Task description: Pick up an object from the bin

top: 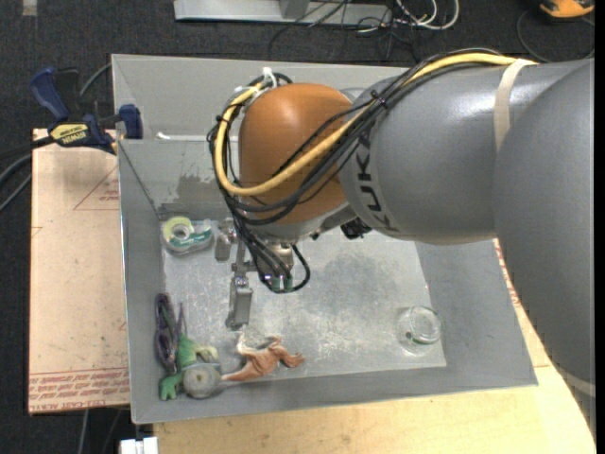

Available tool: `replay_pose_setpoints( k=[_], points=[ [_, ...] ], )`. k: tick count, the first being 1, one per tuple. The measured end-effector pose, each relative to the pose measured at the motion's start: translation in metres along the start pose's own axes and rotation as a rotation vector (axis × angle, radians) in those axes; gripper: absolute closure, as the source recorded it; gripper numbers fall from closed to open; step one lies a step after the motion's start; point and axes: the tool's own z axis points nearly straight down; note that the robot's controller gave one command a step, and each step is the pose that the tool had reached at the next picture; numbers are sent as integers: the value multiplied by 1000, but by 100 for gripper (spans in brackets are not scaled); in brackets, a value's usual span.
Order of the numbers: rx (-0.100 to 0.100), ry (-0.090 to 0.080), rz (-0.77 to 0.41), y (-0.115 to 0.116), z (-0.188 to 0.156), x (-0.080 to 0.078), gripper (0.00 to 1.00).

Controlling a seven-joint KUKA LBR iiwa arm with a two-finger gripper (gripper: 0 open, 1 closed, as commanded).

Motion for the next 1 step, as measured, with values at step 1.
replay_pose_setpoints(
  k=[1],
  points=[
    [-1,-7,4,-1,-5,-2,0]
  ],
)
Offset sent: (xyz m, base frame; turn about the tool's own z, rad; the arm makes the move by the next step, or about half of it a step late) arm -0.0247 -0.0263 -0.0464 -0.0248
